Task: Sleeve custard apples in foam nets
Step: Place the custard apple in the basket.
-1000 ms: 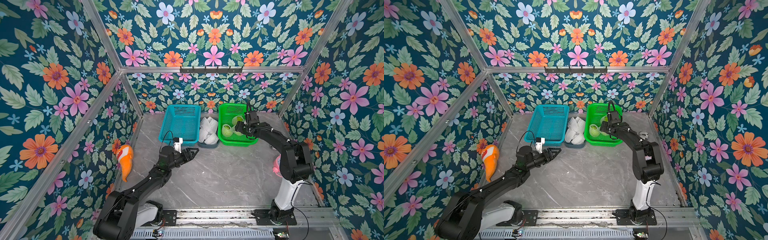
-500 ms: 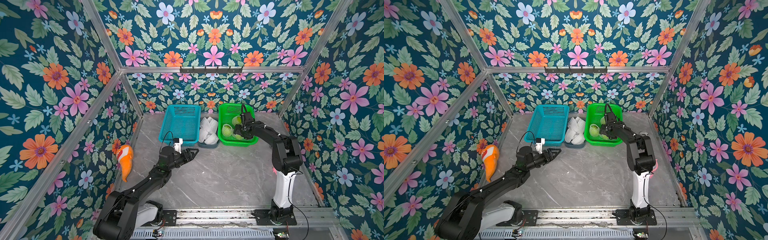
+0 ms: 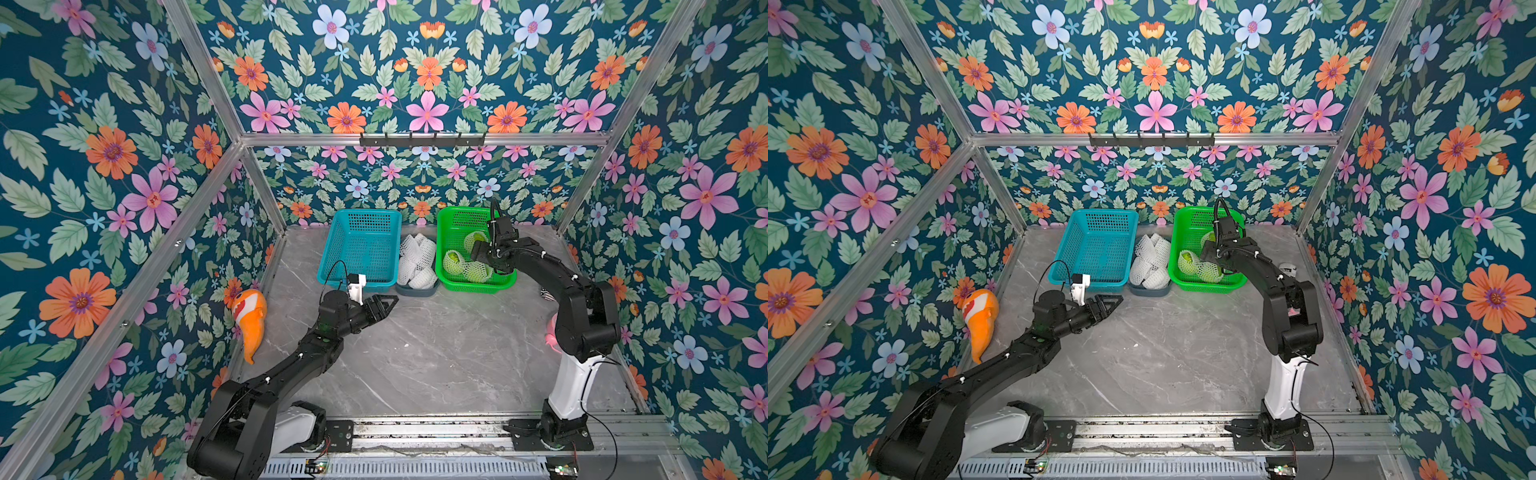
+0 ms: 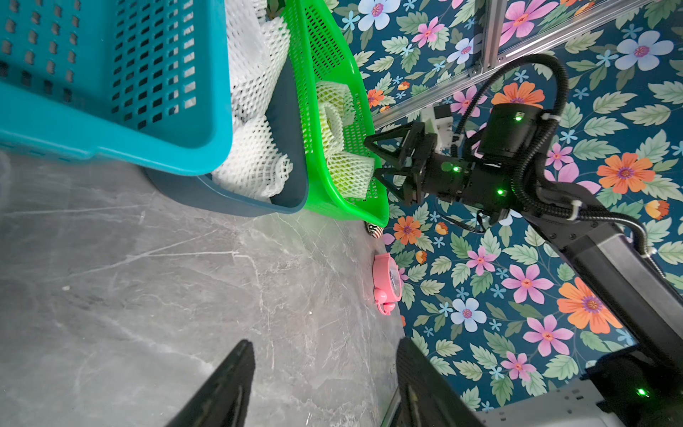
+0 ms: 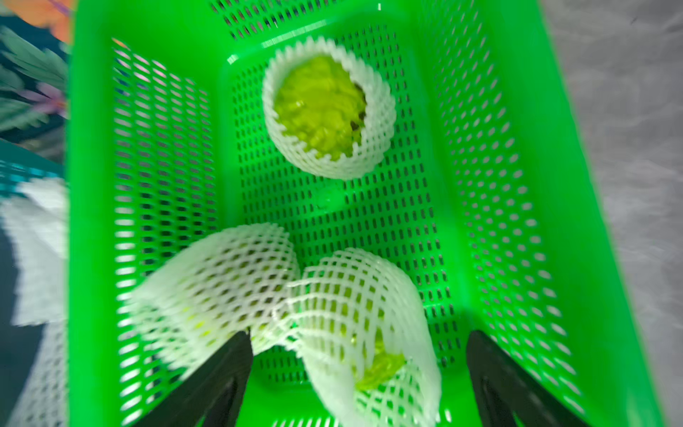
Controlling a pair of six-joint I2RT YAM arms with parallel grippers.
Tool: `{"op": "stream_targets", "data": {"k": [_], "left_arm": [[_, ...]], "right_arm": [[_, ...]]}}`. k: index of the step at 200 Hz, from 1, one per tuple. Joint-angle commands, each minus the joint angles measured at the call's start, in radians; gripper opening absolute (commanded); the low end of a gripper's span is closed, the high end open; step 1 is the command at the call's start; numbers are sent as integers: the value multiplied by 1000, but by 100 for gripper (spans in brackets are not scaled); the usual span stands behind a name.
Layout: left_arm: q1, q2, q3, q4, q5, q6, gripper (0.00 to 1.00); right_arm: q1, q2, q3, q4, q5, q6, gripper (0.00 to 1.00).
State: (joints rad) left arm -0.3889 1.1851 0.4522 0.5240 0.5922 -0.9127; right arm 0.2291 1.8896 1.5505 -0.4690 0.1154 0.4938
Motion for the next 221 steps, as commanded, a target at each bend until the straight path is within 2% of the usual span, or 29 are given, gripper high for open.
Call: {"op": "stream_targets", "data": {"k": [1, 49, 62, 68, 113, 131, 161, 180, 221], "left_arm": [[-1, -4, 23, -35, -24, 40, 64], [1, -15, 129, -218, -119, 133, 69], [2, -22, 174, -299, -174, 169, 70], [4, -25, 192, -326, -200, 187, 71], [8, -7, 346, -528, -442, 287, 74], [9, 2, 395, -578, -510, 322, 80], [9, 25, 457, -667, -636, 348, 81], [9, 25, 460, -674, -643, 350, 80], [9, 11, 418, -650, -570, 326, 80]], "right_arm": [[-1, -62, -20, -16, 28, -19, 92], [0, -202, -74, -16, 1, -30, 94], [-1, -273, -121, 9, -15, -29, 95], [0, -300, -146, 22, -19, -27, 99], [0, -503, -361, 123, 22, -33, 99], [-1, -569, -440, 165, 30, -39, 99], [0, -635, -530, 207, -24, -42, 99], [-1, -616, -528, 187, -52, -33, 99], [-7, -508, -441, 127, -91, -37, 99]]}}
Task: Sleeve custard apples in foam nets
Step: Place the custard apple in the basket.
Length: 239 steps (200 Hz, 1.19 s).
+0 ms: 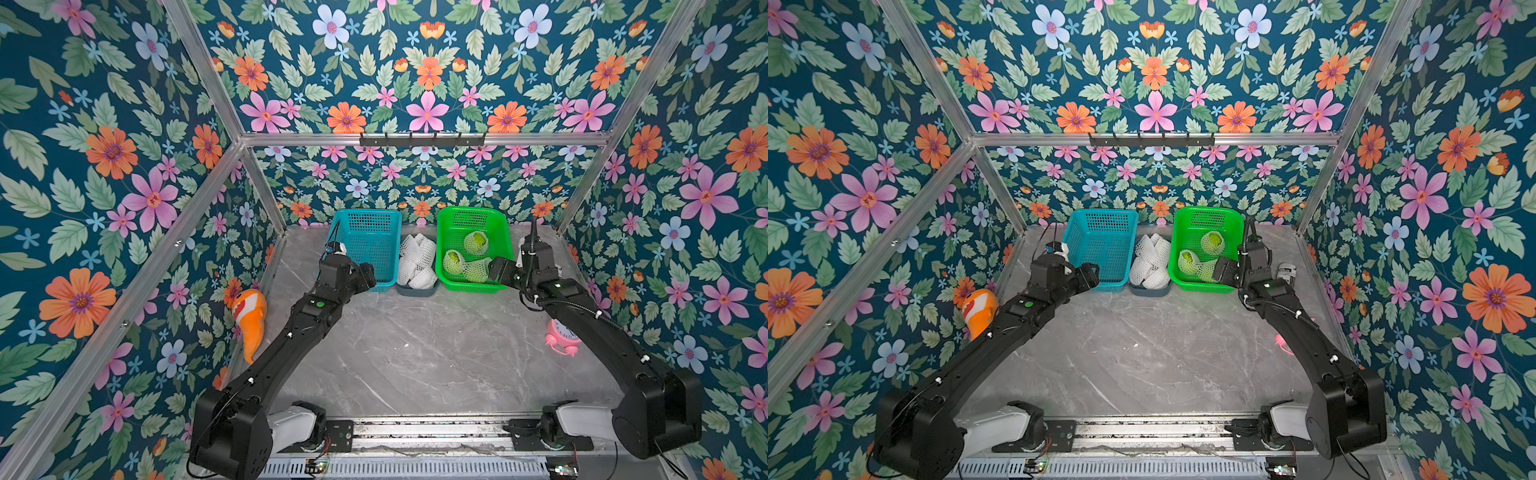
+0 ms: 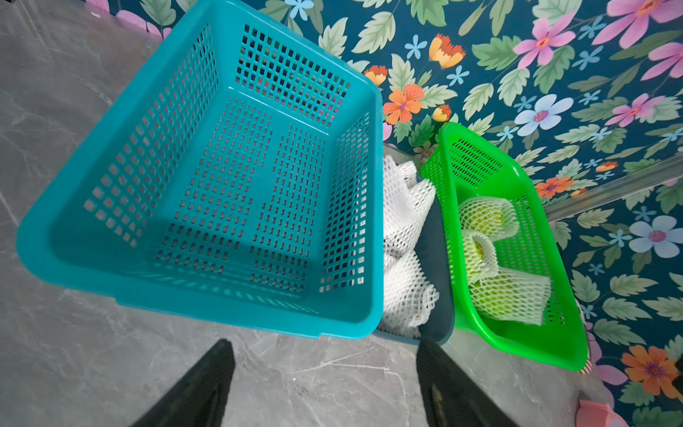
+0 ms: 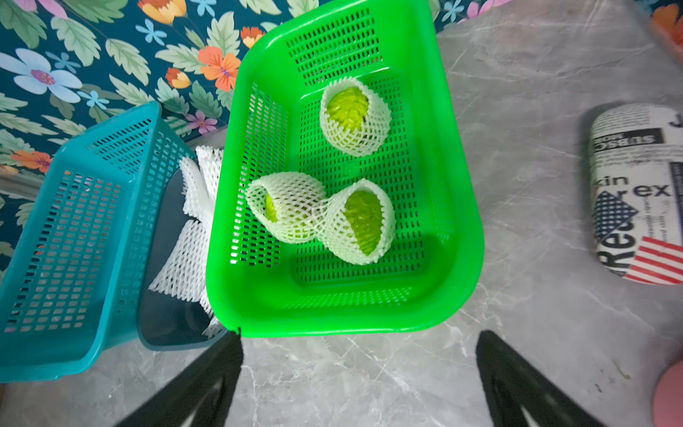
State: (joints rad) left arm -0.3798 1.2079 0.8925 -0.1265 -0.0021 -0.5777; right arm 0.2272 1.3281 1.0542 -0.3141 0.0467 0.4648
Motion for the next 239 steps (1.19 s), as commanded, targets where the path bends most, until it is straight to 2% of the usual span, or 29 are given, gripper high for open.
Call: {"op": "stream_targets", "data": {"k": [1, 16, 57, 77, 125, 214, 239], "left_arm": [[0, -13, -25, 4, 27, -10, 80], [0, -36, -68, 44, 54, -24, 81], [1, -56, -124, 19, 8, -43, 81], [1, -61, -132, 26, 19, -45, 81], [0, -56, -160, 47, 27, -57, 81], [2, -39, -184, 67, 36, -67, 81], [4, -37, -185, 74, 40, -68, 81]], "right_arm": [[-7, 57, 60, -31, -23, -8, 99], [-11, 113, 110, -48, -30, -18, 99], [-28, 257, 214, -52, 5, -37, 99], [-36, 373, 300, -109, -2, -37, 99], [-40, 548, 438, -179, -11, -67, 99], [-40, 708, 521, -177, -92, -65, 99], [-40, 741, 541, -190, -95, -65, 95]]}}
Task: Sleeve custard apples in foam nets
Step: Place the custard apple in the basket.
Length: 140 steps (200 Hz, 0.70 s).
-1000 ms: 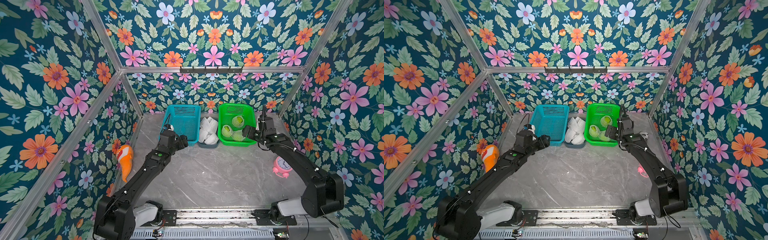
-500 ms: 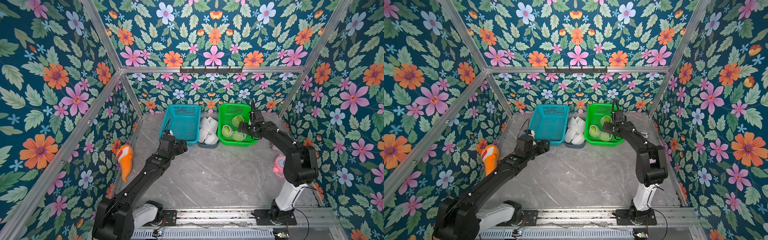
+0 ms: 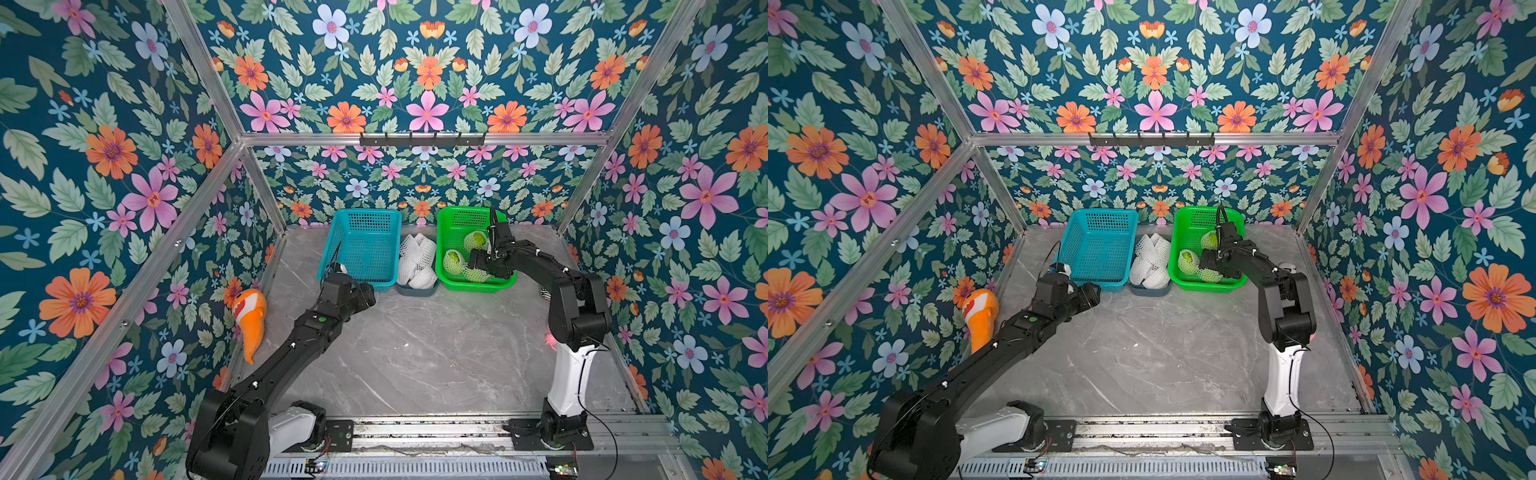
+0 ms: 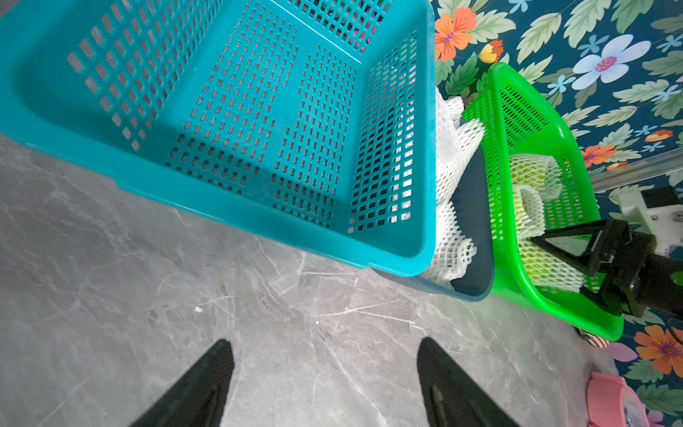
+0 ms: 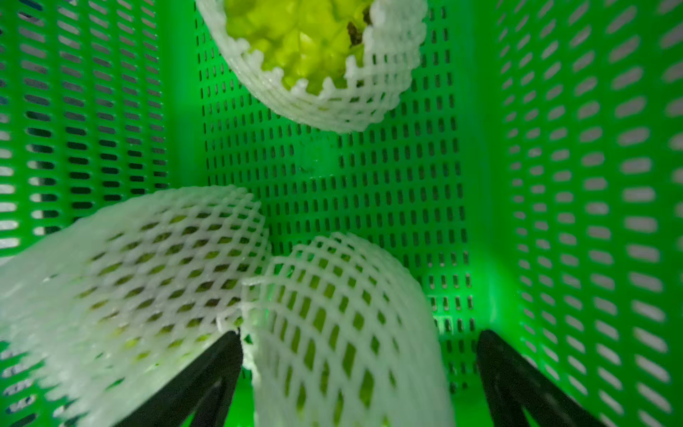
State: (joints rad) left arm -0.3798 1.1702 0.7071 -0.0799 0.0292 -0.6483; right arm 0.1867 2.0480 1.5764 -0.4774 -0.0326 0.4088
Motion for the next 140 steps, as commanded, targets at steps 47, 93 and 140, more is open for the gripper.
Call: {"op": "stream_targets", "data": {"k": [47, 93, 140], "left_arm": [[7, 3, 0, 29, 12, -1, 81], [8, 7, 6, 31, 19, -2, 81], [10, 20, 6, 37, 33, -3, 81]], "right_arm": [[1, 52, 24, -40, -26, -8, 88], [0, 80, 36, -62, -30, -7, 91], [1, 52, 34, -82, -20, -9, 91]]}}
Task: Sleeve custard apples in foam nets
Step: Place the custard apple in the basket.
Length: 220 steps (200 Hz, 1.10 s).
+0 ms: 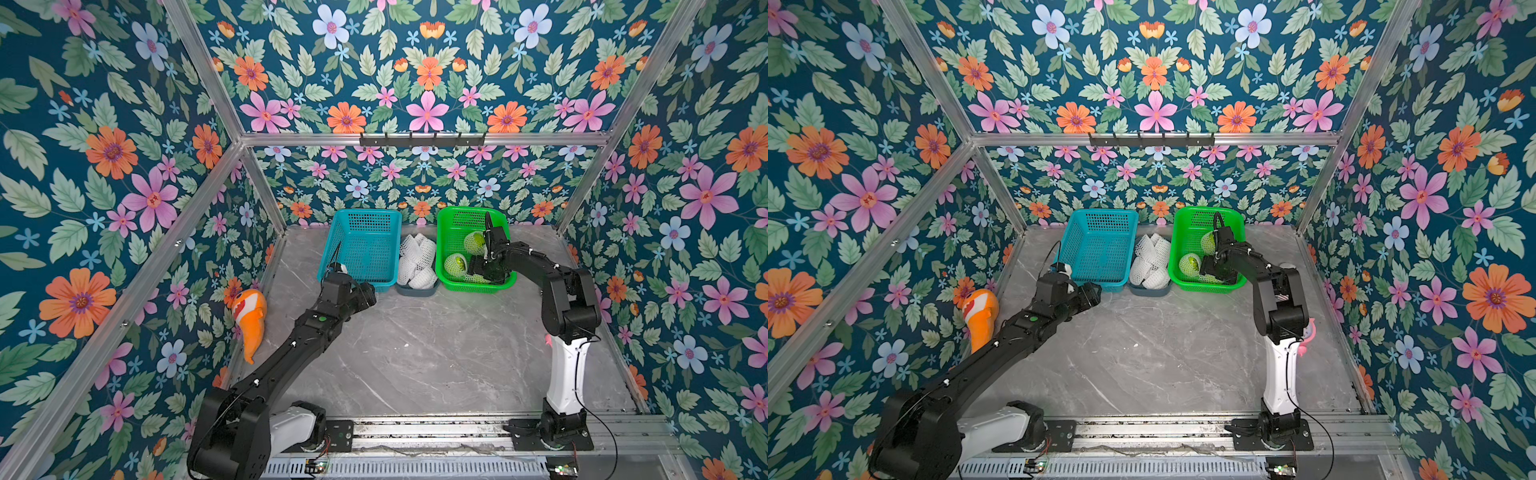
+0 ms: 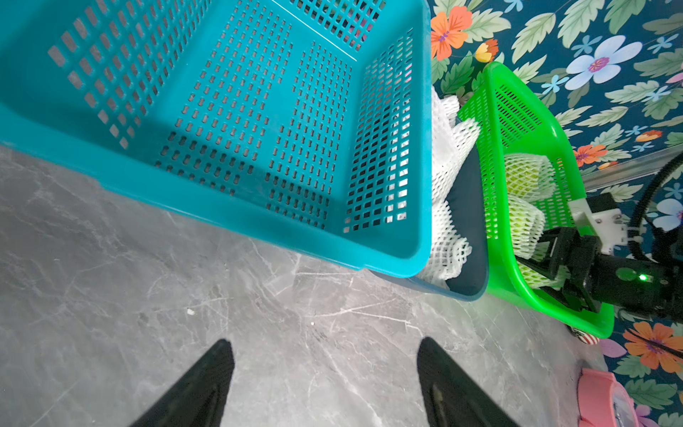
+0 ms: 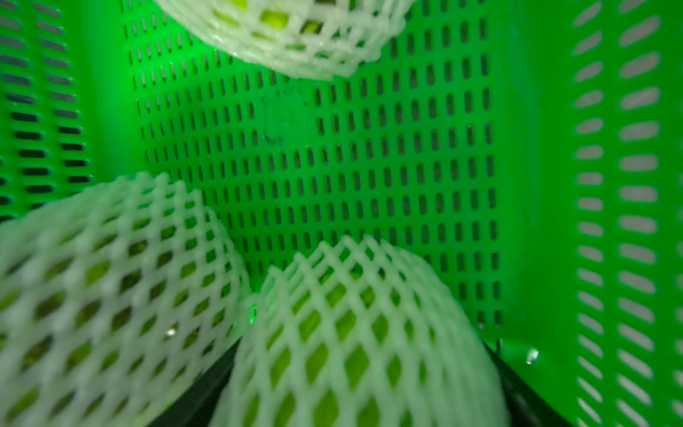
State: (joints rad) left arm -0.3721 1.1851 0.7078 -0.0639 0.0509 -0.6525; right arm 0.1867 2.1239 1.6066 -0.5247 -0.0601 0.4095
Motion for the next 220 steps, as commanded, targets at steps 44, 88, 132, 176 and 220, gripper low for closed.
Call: {"op": "stream_targets", "data": {"k": [44, 88, 132, 176, 220], "left_arm": [[4, 17, 5, 36, 30, -4, 80], [5, 21, 1, 45, 37, -6, 80], [6, 25, -7, 55, 47, -10, 80], [6, 25, -13, 63, 49, -19, 80], [7, 5, -24, 53, 37, -18, 80]], "right_arm": [[0, -97, 19, -67, 39, -31, 96], [1, -135, 16, -109, 59, -44, 97], [5, -146, -11, -140, 40, -50, 92], [13, -65, 66, -189, 56, -63, 84], [23, 5, 129, -217, 71, -64, 73]]}}
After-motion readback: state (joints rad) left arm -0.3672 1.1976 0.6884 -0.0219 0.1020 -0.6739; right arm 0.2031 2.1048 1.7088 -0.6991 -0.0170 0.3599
